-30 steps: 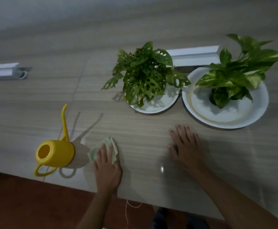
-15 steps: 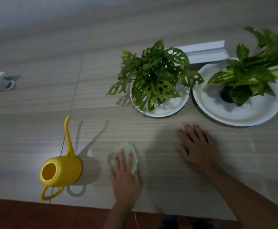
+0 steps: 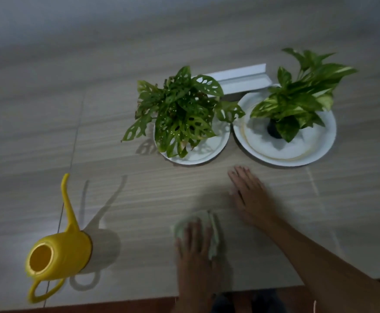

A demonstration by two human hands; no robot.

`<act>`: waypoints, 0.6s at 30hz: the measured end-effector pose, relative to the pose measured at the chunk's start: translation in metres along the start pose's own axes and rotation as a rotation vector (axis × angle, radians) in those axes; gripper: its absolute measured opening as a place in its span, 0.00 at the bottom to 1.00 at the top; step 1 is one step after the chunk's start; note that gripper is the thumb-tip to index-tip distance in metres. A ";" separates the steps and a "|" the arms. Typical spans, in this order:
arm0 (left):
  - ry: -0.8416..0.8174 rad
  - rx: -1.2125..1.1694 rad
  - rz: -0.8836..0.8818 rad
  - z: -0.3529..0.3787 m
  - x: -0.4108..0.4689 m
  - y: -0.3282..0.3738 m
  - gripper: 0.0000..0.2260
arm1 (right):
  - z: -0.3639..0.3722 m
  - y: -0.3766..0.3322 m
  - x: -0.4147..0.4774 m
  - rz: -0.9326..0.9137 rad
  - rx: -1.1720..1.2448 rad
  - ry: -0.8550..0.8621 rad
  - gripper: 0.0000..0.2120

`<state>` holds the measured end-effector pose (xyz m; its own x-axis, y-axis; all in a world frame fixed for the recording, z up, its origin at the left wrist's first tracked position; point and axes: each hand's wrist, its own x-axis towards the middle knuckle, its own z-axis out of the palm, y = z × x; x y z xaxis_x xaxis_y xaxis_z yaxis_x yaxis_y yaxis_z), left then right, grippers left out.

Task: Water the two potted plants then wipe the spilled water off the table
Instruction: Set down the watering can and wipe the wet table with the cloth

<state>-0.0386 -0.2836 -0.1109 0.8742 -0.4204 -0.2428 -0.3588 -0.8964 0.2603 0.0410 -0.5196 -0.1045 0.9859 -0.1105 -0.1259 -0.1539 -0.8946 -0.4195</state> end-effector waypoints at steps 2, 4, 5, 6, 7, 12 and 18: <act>-0.038 -0.015 0.155 0.008 0.025 0.051 0.37 | -0.016 0.012 -0.006 0.080 0.118 0.103 0.24; -0.010 0.026 0.229 0.011 0.063 0.085 0.36 | -0.032 0.026 -0.020 0.149 0.138 0.189 0.21; -0.029 0.023 0.242 0.011 0.079 0.098 0.36 | -0.040 0.033 -0.027 0.175 0.140 0.229 0.21; -0.064 0.000 0.245 0.008 0.092 0.109 0.35 | -0.047 0.040 -0.033 0.198 0.142 0.268 0.21; -0.088 -0.023 0.247 0.005 0.102 0.118 0.34 | -0.055 0.047 -0.038 0.222 0.142 0.304 0.22; -0.072 0.001 0.287 -0.031 0.102 0.110 0.37 | -0.079 0.058 -0.052 0.493 0.180 0.306 0.14; 0.105 -0.459 -0.418 -0.067 0.083 0.094 0.24 | -0.076 0.042 -0.051 0.636 0.167 -0.074 0.27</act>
<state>0.0219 -0.3929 -0.0439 0.9461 -0.0101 -0.3238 0.1773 -0.8204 0.5436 -0.0109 -0.5839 -0.0474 0.6932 -0.5597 -0.4541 -0.7186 -0.5852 -0.3757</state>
